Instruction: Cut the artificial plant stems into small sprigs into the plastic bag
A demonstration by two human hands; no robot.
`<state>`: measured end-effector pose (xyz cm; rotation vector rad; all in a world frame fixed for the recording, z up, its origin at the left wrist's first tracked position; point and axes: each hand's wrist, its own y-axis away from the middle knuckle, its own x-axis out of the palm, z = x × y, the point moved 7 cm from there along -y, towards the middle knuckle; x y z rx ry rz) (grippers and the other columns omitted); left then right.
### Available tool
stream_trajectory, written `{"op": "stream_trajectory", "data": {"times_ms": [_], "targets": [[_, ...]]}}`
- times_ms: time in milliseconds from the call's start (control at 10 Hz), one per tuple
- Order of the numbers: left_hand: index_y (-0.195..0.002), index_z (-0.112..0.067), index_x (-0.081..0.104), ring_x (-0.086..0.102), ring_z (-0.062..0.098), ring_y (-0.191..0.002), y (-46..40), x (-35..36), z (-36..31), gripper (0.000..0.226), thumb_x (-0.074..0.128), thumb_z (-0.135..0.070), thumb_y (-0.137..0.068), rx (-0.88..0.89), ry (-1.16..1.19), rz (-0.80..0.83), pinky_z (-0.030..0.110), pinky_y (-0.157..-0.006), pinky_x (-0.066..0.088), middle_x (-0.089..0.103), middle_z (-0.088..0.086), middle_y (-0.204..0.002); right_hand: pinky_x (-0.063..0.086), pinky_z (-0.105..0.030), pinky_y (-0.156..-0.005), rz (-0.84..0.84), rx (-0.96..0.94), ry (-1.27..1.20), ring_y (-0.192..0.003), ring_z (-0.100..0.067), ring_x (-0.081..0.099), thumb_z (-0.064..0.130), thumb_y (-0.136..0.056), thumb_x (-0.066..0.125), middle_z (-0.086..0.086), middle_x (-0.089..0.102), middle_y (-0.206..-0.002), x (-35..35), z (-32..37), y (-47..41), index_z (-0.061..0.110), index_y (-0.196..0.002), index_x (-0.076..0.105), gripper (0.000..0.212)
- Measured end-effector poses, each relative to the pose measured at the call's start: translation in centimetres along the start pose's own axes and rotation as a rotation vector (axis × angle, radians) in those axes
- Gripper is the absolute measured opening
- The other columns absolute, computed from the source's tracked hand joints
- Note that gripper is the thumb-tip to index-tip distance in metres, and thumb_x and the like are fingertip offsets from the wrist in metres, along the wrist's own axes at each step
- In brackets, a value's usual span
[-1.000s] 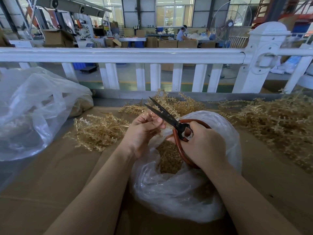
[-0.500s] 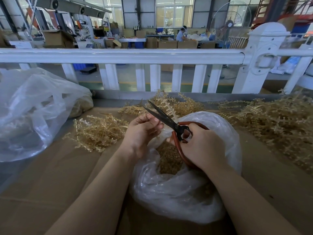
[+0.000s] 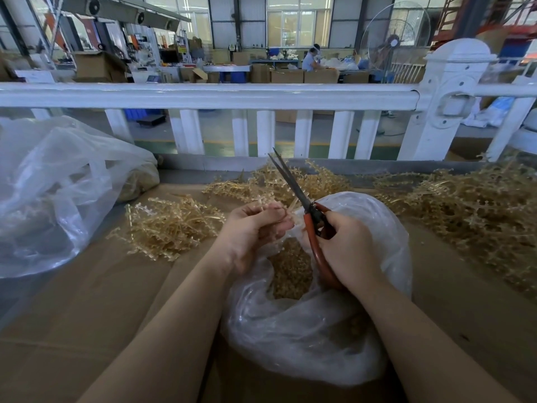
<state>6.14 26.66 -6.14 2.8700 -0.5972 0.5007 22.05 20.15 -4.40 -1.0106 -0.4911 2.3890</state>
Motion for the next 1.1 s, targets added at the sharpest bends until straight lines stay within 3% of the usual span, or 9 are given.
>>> {"op": "stream_trajectory", "data": {"times_ms": [100,300,400,500,600,700,900,1000,1100], "targets": [[-0.081,-0.01,0.071,0.072,0.017,-0.068,0.1,0.1,0.0,0.006,0.072,-0.004,-0.082,-0.016,0.006,0.003,0.026,-0.053,0.055,0.075,0.013,-0.082,0.04,0.001,-0.064,0.007,-0.012,-0.029,-0.077,0.023,0.054,0.046,-0.086,0.07,0.03,0.053,-0.063,0.2,-0.1,0.0,0.024,-0.104,0.075,0.029],[-0.093,-0.007,0.067,0.071,0.016,-0.068,0.0,0.0,-0.5,0.005,0.068,-0.005,-0.089,0.06,-0.083,-0.046,0.027,-0.058,0.055,0.075,0.01,-0.079,0.04,-0.009,-0.061,0.033,-0.028,0.091,-0.066,0.004,0.056,0.067,-0.08,0.053,0.029,0.051,-0.064,0.5,0.0,-0.1,0.031,-0.102,0.075,0.048],[-0.088,-0.006,0.068,0.066,0.015,-0.062,0.1,-0.5,-1.2,0.003,0.068,-0.009,-0.09,0.127,-0.349,-0.168,0.026,-0.052,0.053,0.072,0.006,-0.069,0.05,-0.019,-0.063,0.08,-0.024,0.186,-0.065,0.0,0.058,0.073,-0.08,0.044,0.021,0.059,-0.064,1.0,-0.3,0.1,0.032,-0.091,0.072,0.051],[-0.082,-0.015,0.07,0.067,0.015,-0.063,0.3,-0.6,-2.5,0.008,0.071,-0.02,-0.088,0.251,-0.779,-0.304,0.031,-0.056,0.054,0.072,0.001,-0.068,0.055,-0.029,-0.071,0.095,-0.024,0.242,-0.071,-0.003,0.061,0.071,-0.082,0.045,0.016,0.066,-0.073,1.1,-0.5,0.0,0.032,-0.092,0.071,0.047],[-0.107,-0.011,0.063,0.065,0.021,-0.086,0.8,0.2,-3.4,0.033,0.066,-0.039,-0.09,0.281,-1.247,-0.396,0.035,-0.07,0.054,0.069,0.003,-0.095,0.054,-0.027,-0.068,0.132,-0.003,0.279,-0.068,-0.003,0.06,0.07,-0.083,0.047,0.016,0.064,-0.069,1.1,-0.5,-0.1,0.033,-0.089,0.068,0.043],[-0.124,-0.007,0.052,0.06,0.028,-0.104,1.4,0.5,-3.9,0.055,0.061,-0.051,-0.091,0.266,-1.498,-0.449,0.035,-0.078,0.046,0.059,0.009,-0.114,0.051,-0.026,-0.061,0.183,0.005,0.35,-0.06,-0.004,0.057,0.065,-0.087,0.054,0.013,0.059,-0.062,1.1,-0.4,-0.1,0.033,-0.076,0.062,0.035],[-0.138,-0.003,0.038,0.044,0.031,-0.13,3.6,1.4,-5.1,0.072,0.056,-0.056,-0.093,0.199,-1.661,-0.419,0.04,-0.102,0.042,0.043,0.014,-0.136,0.051,-0.029,-0.064,0.474,0.143,0.527,-0.072,-0.013,0.061,0.048,-0.09,0.062,0.005,0.065,-0.074,0.8,-0.5,-0.3,0.025,-0.089,0.07,0.024],[-0.138,-0.01,0.04,0.045,0.027,-0.128,7.1,2.6,-6.3,0.064,0.054,-0.054,-0.094,0.316,-1.708,-0.392,0.037,-0.101,0.043,0.045,0.01,-0.135,0.052,-0.031,-0.071,0.63,0.202,0.526,-0.081,-0.018,0.062,0.034,-0.09,0.065,0.0,0.065,-0.082,0.3,0.8,0.1,0.017,-0.089,0.067,0.016],[-0.122,-0.027,0.055,0.052,0.015,-0.112,12.1,4.7,-5.6,0.04,0.051,-0.056,-0.094,0.474,-1.691,-0.242,0.03,-0.09,0.046,0.056,-0.006,-0.118,0.045,-0.03,-0.068,0.572,0.17,0.694,-0.081,-0.019,0.059,0.031,-0.093,0.063,0.0,0.062,-0.083,-1.6,2.3,-0.2,0.016,-0.094,0.069,0.017]]}}
